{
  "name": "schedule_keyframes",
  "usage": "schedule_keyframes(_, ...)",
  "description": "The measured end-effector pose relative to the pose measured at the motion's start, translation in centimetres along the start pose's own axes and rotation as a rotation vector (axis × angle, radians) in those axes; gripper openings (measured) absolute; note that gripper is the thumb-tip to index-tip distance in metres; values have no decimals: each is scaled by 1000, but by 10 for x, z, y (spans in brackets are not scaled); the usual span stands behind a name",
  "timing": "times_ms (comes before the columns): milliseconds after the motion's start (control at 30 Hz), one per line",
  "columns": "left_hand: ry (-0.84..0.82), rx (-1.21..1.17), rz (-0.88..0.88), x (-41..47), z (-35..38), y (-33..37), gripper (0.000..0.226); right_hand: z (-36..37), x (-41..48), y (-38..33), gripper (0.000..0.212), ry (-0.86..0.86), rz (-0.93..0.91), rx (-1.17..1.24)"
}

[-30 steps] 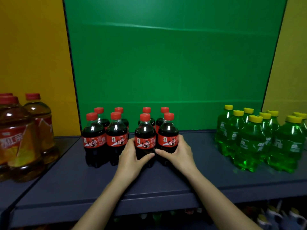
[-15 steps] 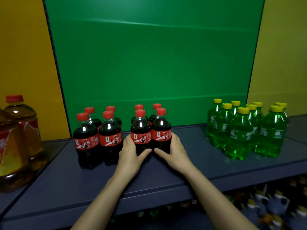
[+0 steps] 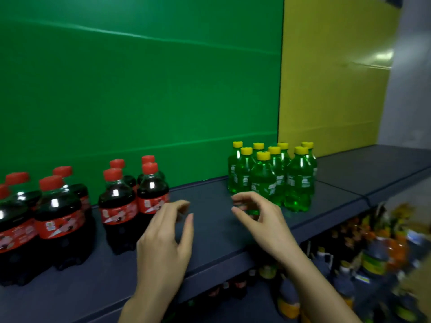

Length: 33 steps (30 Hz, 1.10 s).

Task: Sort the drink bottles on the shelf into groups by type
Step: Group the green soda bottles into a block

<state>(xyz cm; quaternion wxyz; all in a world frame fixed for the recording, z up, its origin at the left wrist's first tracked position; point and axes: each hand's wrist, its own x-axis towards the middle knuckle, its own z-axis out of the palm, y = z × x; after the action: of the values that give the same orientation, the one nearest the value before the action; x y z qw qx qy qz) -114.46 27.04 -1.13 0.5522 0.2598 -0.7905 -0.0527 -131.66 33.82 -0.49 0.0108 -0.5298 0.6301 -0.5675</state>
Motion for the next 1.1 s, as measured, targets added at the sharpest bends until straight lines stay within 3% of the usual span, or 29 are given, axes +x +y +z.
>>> schedule_keyframes(267,-221,-142,60,8,120,79,16,-122,7,67,12,149,62,-86)
schedule_keyframes(433,-264,-150,-29,11,194,129,59,-184,26,121,17,127,87,-108)
schedule_keyframes(567,-233,-85,-178,14,233,151,75,-213,48,155,14,52,79,-80)
schedule_keyframes(700,-187,-19,-305,16,256,161,76,-220,75,181,20,-62,66,-50)
schedule_keyframes(967,-136,71,-433,28,280,162,75,-188,121,213,72,-336,143,103)
schedule_keyframes(1100,-141,71,-451,31,286,153,76,-178,130,221,72,-341,135,183)
